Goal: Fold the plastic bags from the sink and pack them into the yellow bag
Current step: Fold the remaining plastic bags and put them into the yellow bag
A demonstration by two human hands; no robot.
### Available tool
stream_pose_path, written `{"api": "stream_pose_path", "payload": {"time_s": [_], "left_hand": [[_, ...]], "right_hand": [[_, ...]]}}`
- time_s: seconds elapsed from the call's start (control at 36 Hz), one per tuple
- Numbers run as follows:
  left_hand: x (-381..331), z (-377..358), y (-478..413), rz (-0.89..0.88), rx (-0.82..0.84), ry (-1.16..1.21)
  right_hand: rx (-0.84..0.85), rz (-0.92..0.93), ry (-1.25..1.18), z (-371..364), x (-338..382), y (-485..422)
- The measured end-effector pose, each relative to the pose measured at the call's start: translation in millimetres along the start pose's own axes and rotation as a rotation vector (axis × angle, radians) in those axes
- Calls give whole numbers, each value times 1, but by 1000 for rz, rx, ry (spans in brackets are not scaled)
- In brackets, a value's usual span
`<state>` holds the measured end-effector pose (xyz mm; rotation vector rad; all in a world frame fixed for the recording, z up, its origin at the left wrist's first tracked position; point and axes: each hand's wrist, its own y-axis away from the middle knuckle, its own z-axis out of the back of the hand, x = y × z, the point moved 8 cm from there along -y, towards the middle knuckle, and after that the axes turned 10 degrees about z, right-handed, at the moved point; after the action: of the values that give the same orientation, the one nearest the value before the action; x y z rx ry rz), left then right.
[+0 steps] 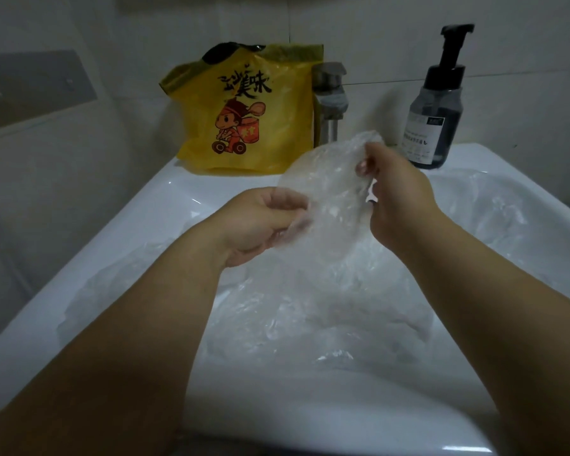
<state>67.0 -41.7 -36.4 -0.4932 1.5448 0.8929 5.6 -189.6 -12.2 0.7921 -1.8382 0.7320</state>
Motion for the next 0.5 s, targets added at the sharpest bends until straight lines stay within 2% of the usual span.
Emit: {"api": "stream_pose_path", "payload": {"time_s": [0.06, 0.14, 0.28, 0.33, 0.39, 0.5], "left_hand": [[5, 1, -1, 20, -8, -105], [7, 4, -2, 39, -36, -164], [6, 9, -5, 46, -55, -114], [4, 15, -7, 47, -94, 2], [-1, 23, -5, 44, -116, 228], [-7, 32, -1, 54, -21, 653]], "right_hand": [[-3, -29, -106, -2, -2, 0], [52, -34, -142, -8, -4, 2], [126, 44, 19, -10, -4, -1], [163, 86, 90, -13, -1, 1], [203, 99, 150, -15, -2, 2], [258, 73, 172, -19, -7, 2]]}}
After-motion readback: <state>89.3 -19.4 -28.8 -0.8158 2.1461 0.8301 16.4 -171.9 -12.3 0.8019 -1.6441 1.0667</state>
